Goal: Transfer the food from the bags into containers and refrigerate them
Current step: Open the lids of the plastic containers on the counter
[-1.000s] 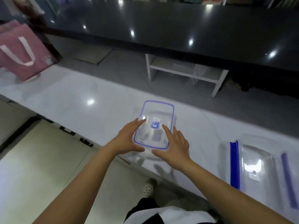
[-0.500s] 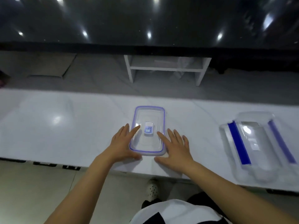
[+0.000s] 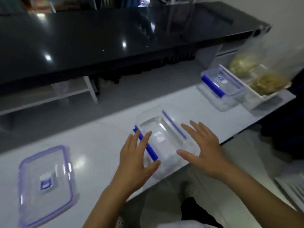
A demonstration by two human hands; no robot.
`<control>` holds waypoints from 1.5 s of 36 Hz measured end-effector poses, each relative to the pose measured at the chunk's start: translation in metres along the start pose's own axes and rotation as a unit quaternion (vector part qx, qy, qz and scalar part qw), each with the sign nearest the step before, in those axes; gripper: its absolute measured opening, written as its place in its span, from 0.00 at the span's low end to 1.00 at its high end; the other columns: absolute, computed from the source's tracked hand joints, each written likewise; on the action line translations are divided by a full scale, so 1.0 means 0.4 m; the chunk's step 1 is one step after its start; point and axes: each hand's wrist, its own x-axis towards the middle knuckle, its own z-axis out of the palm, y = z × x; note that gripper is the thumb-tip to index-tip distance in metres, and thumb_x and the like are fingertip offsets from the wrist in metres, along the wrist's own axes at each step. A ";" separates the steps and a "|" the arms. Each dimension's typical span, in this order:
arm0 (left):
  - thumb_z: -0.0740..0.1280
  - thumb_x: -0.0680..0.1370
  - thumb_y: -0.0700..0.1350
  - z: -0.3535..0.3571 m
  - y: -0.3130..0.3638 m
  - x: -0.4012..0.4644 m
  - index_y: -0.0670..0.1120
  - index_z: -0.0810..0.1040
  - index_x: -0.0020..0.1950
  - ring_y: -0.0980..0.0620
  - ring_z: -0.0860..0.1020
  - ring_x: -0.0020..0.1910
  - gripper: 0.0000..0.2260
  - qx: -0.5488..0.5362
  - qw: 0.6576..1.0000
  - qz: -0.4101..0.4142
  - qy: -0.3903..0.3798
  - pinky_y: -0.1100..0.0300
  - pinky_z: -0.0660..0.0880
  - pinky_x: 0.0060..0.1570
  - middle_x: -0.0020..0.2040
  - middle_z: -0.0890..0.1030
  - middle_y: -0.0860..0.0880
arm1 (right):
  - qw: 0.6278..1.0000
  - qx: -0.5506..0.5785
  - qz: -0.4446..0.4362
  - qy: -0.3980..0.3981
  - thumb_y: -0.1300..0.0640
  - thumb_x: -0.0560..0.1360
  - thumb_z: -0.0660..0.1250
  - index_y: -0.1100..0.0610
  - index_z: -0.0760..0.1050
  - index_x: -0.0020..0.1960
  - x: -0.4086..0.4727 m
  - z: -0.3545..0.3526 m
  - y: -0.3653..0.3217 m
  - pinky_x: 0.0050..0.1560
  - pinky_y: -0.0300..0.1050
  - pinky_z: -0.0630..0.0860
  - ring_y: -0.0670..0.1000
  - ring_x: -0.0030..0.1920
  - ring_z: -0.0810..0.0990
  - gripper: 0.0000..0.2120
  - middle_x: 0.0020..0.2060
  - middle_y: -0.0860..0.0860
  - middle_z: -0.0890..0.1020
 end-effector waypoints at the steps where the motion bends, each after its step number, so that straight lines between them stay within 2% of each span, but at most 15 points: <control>1: 0.63 0.71 0.73 0.043 0.044 0.024 0.72 0.43 0.76 0.53 0.45 0.82 0.40 0.005 1.000 0.011 -0.018 0.48 0.52 0.77 0.82 0.42 0.62 | 1.000 -0.010 0.014 -0.001 0.25 0.67 0.55 0.30 0.47 0.72 0.002 -0.029 0.051 0.78 0.56 0.45 0.48 0.80 0.43 0.37 0.80 0.41 0.49; 6: 0.63 0.72 0.72 0.222 0.251 0.144 0.82 0.35 0.66 0.54 0.42 0.81 0.38 0.009 0.997 0.030 -0.071 0.48 0.48 0.77 0.81 0.39 0.64 | 0.998 -0.031 0.059 -0.003 0.33 0.74 0.64 0.34 0.49 0.78 0.028 -0.155 0.318 0.77 0.53 0.42 0.47 0.80 0.39 0.37 0.81 0.43 0.45; 10: 0.69 0.74 0.67 0.327 0.392 0.272 0.78 0.45 0.72 0.55 0.50 0.81 0.38 -0.053 0.995 0.018 -0.078 0.51 0.55 0.75 0.81 0.46 0.65 | 0.996 -0.055 0.076 -0.010 0.33 0.75 0.63 0.37 0.49 0.79 0.069 -0.245 0.519 0.78 0.55 0.43 0.50 0.80 0.39 0.38 0.81 0.46 0.46; 14: 0.72 0.75 0.62 0.419 0.502 0.458 0.67 0.55 0.77 0.53 0.62 0.77 0.36 -0.172 0.983 -0.036 -0.053 0.56 0.65 0.68 0.81 0.57 0.59 | 0.996 -0.076 0.055 -0.004 0.33 0.75 0.62 0.38 0.51 0.80 0.116 -0.316 0.673 0.77 0.55 0.43 0.52 0.80 0.40 0.37 0.82 0.48 0.47; 19: 0.74 0.76 0.53 0.514 0.608 0.660 0.56 0.60 0.80 0.45 0.73 0.68 0.36 -0.365 0.912 -0.187 -0.017 0.55 0.71 0.56 0.77 0.66 0.46 | 0.994 -0.091 0.060 -0.028 0.33 0.76 0.61 0.39 0.50 0.80 0.152 -0.361 0.779 0.77 0.55 0.44 0.54 0.80 0.41 0.37 0.82 0.49 0.45; 21: 0.74 0.76 0.51 0.532 0.634 0.719 0.54 0.60 0.79 0.46 0.77 0.59 0.36 -0.416 0.885 -0.208 0.006 0.55 0.74 0.53 0.74 0.71 0.45 | 0.995 -0.077 0.053 -0.029 0.34 0.76 0.61 0.39 0.49 0.80 0.150 -0.363 0.804 0.77 0.55 0.44 0.53 0.80 0.40 0.37 0.82 0.49 0.45; 25: 0.75 0.76 0.47 0.547 0.662 0.820 0.54 0.60 0.80 0.40 0.78 0.62 0.37 -0.478 0.844 -0.236 0.052 0.46 0.77 0.63 0.70 0.74 0.43 | 0.997 -0.043 0.064 -0.019 0.35 0.77 0.61 0.38 0.49 0.80 0.129 -0.348 0.837 0.77 0.55 0.43 0.52 0.80 0.39 0.36 0.81 0.48 0.45; 29: 0.76 0.75 0.41 0.549 0.669 0.874 0.52 0.66 0.77 0.44 0.82 0.53 0.33 -0.509 0.824 -0.236 0.080 0.51 0.81 0.53 0.63 0.79 0.43 | 0.996 -0.020 0.086 -0.018 0.35 0.77 0.61 0.36 0.48 0.79 0.094 -0.323 0.857 0.77 0.56 0.44 0.52 0.80 0.39 0.35 0.81 0.46 0.45; 37: 0.76 0.72 0.34 0.516 0.647 0.850 0.56 0.68 0.75 0.44 0.83 0.52 0.36 -0.514 0.822 -0.230 0.087 0.54 0.82 0.41 0.57 0.82 0.46 | 0.992 0.032 0.121 -0.005 0.34 0.75 0.65 0.35 0.52 0.78 0.063 -0.317 0.869 0.78 0.54 0.46 0.49 0.80 0.42 0.35 0.81 0.44 0.48; 39: 0.75 0.73 0.33 0.508 0.630 0.804 0.56 0.69 0.75 0.45 0.83 0.51 0.36 -0.515 0.819 -0.238 0.086 0.53 0.83 0.42 0.51 0.82 0.49 | 0.992 0.045 0.118 0.001 0.37 0.75 0.67 0.36 0.54 0.77 0.080 -0.330 0.858 0.78 0.53 0.47 0.49 0.80 0.45 0.35 0.81 0.44 0.51; 43: 0.76 0.74 0.37 0.503 0.597 0.675 0.57 0.69 0.75 0.49 0.83 0.50 0.34 -0.506 0.827 -0.232 0.084 0.61 0.80 0.33 0.51 0.82 0.53 | 0.988 0.125 0.091 -0.002 0.43 0.75 0.72 0.37 0.60 0.76 0.125 -0.335 0.812 0.77 0.50 0.55 0.45 0.79 0.53 0.34 0.78 0.42 0.58; 46: 0.76 0.74 0.39 0.508 0.569 0.576 0.59 0.69 0.74 0.47 0.83 0.54 0.33 -0.499 0.831 -0.230 0.082 0.58 0.83 0.39 0.57 0.82 0.50 | 0.946 0.303 0.115 0.025 0.51 0.75 0.74 0.38 0.66 0.71 0.177 -0.327 0.770 0.58 0.28 0.70 0.31 0.66 0.68 0.29 0.69 0.36 0.69; 47: 0.76 0.74 0.40 0.510 0.560 0.549 0.60 0.69 0.74 0.46 0.82 0.56 0.33 -0.500 0.830 -0.232 0.082 0.56 0.84 0.42 0.59 0.81 0.49 | 0.927 0.343 0.144 0.039 0.52 0.75 0.74 0.40 0.68 0.71 0.196 -0.323 0.760 0.50 0.27 0.72 0.33 0.62 0.72 0.28 0.65 0.38 0.72; 50: 0.75 0.76 0.42 0.512 0.531 0.484 0.62 0.70 0.74 0.47 0.83 0.56 0.30 -0.503 0.826 -0.239 0.083 0.55 0.84 0.46 0.59 0.82 0.50 | 0.872 0.426 0.236 0.046 0.54 0.76 0.73 0.46 0.76 0.68 0.254 -0.318 0.754 0.48 0.40 0.77 0.49 0.57 0.80 0.22 0.60 0.49 0.80; 54: 0.72 0.78 0.43 0.511 0.502 0.427 0.63 0.74 0.69 0.50 0.86 0.51 0.23 -0.535 0.807 -0.239 0.074 0.58 0.83 0.43 0.53 0.86 0.51 | 0.854 0.456 0.251 -0.024 0.60 0.75 0.73 0.51 0.81 0.60 0.293 -0.310 0.779 0.44 0.55 0.81 0.52 0.42 0.85 0.14 0.47 0.56 0.87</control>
